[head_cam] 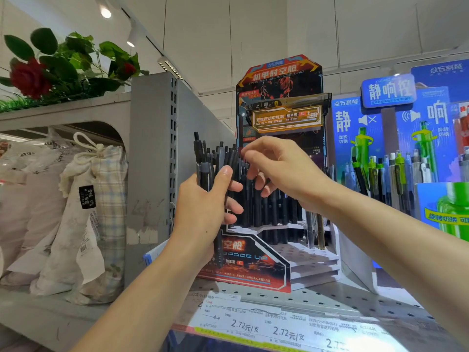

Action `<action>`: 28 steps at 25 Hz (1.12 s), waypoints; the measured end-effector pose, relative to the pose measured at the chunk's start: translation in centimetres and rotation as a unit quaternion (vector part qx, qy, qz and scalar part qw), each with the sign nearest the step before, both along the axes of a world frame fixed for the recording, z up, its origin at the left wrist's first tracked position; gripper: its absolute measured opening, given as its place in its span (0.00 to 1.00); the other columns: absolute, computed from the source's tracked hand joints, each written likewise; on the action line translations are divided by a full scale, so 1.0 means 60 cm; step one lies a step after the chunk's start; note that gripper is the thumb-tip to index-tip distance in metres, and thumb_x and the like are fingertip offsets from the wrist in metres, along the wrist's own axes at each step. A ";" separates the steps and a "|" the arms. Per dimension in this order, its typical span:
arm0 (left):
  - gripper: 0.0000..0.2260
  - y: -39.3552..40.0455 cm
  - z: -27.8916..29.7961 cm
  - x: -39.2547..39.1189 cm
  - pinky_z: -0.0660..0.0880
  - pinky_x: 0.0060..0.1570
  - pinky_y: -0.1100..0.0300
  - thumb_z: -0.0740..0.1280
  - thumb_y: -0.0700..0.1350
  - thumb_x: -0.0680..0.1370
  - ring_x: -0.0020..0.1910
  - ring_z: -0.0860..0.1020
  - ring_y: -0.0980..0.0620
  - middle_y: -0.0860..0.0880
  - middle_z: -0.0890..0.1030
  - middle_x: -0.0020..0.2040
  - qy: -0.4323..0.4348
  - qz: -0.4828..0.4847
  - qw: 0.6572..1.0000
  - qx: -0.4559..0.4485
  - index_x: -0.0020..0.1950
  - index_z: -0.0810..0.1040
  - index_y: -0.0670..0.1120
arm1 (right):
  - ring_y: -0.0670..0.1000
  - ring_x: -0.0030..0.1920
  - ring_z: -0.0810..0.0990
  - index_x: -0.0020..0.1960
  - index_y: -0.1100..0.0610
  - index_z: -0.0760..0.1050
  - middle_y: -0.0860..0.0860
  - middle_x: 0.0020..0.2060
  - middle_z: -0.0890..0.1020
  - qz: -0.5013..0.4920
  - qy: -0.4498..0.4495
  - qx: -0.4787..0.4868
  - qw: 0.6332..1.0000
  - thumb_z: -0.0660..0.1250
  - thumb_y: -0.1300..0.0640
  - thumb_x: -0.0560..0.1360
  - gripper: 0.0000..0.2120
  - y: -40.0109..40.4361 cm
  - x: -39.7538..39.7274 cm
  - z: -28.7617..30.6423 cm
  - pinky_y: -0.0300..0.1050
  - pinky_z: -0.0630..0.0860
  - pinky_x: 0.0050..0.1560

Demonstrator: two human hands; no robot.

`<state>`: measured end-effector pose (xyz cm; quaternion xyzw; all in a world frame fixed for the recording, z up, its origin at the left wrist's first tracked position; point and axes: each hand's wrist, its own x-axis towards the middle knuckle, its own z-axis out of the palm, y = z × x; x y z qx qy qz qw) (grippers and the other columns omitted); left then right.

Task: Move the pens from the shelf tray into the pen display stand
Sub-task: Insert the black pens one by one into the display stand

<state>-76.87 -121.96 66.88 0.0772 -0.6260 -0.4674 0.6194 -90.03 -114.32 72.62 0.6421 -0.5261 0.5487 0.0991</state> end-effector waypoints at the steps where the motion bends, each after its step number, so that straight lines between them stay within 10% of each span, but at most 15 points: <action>1: 0.11 0.001 0.000 -0.001 0.75 0.27 0.64 0.67 0.52 0.81 0.27 0.79 0.54 0.50 0.86 0.42 0.000 -0.004 1.000 0.001 0.56 0.81 0.45 | 0.50 0.33 0.80 0.56 0.55 0.80 0.54 0.38 0.83 0.047 -0.038 0.005 0.998 0.64 0.54 0.82 0.08 0.005 0.004 0.001 0.44 0.79 0.31; 15: 0.12 -0.007 -0.012 0.008 0.74 0.25 0.63 0.67 0.54 0.81 0.25 0.77 0.54 0.49 0.87 0.41 -0.023 -0.017 0.999 0.016 0.55 0.80 0.46 | 0.48 0.30 0.79 0.53 0.57 0.70 0.54 0.34 0.78 0.033 -0.135 -0.090 0.986 0.57 0.56 0.85 0.06 0.019 -0.001 0.025 0.50 0.84 0.34; 24: 0.20 0.002 -0.015 0.010 0.66 0.20 0.66 0.65 0.59 0.80 0.22 0.66 0.57 0.52 0.74 0.30 0.010 -0.038 0.999 0.009 0.66 0.73 0.49 | 0.50 0.33 0.79 0.58 0.55 0.69 0.52 0.36 0.77 -0.132 0.023 -0.021 0.991 0.55 0.54 0.85 0.07 0.001 -0.024 -0.003 0.36 0.78 0.27; 28: 0.10 0.001 -0.016 0.008 0.66 0.21 0.66 0.64 0.55 0.82 0.21 0.67 0.57 0.51 0.77 0.33 0.004 -0.034 0.999 -0.020 0.54 0.74 0.50 | 0.51 0.35 0.80 0.62 0.55 0.67 0.51 0.37 0.77 -0.139 0.040 0.009 0.989 0.55 0.54 0.86 0.08 -0.006 -0.022 -0.010 0.32 0.75 0.25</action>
